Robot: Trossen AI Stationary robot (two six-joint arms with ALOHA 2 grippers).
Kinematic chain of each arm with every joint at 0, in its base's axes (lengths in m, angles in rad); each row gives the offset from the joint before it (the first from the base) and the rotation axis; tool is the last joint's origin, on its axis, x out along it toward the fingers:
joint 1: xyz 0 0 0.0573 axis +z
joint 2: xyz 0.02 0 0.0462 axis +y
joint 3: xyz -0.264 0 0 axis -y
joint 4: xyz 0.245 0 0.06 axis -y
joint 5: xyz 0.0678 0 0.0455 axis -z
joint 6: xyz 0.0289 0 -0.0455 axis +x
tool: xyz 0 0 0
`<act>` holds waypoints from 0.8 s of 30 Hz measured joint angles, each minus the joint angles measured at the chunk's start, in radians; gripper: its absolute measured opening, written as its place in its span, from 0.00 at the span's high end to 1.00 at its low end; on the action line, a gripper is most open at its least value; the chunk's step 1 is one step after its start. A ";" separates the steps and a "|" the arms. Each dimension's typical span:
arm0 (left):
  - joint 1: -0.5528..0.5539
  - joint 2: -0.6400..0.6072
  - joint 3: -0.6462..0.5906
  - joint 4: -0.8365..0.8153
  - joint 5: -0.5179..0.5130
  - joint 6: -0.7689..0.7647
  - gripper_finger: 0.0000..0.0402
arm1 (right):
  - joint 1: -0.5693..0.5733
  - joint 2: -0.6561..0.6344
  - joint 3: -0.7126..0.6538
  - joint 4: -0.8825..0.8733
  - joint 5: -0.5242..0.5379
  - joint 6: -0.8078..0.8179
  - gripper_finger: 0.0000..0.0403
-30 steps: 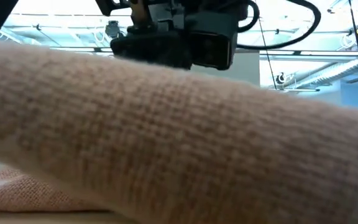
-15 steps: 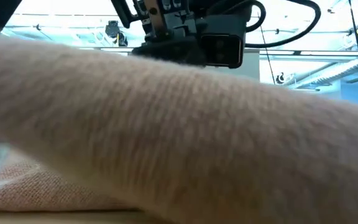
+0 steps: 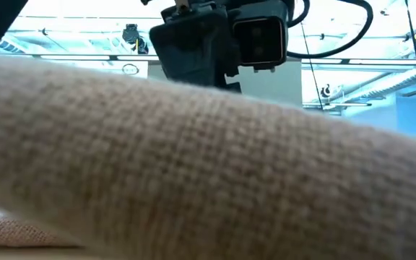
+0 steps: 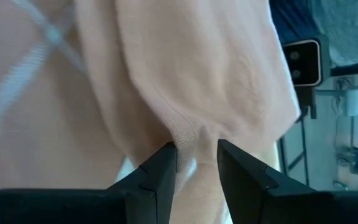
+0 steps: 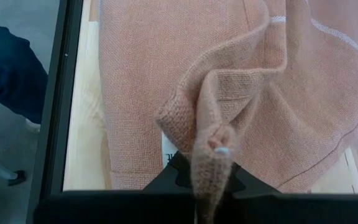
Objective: Fold towel
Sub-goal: Fold the brown towel with white checkered lines
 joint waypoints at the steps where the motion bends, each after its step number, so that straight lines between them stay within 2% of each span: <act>1: -0.003 0.000 0.000 -0.002 0.003 -0.004 0.70 | 0.000 0.000 0.000 0.000 0.000 0.000 1.00; 9: -0.043 0.001 0.000 -0.031 0.000 -0.008 0.70 | 0.000 0.000 0.000 0.000 0.000 0.000 1.00; 18: -0.087 0.003 0.000 -0.024 -0.231 0.045 0.70 | 0.000 0.000 0.000 0.000 0.016 0.000 1.00; 21: -0.097 0.003 0.000 -0.011 -0.256 0.046 0.76 | 0.000 0.000 0.000 0.000 0.022 0.000 1.00; 24: -0.108 0.003 0.000 -0.008 -0.256 0.046 0.89 | 0.000 0.000 0.000 0.000 0.023 -0.001 1.00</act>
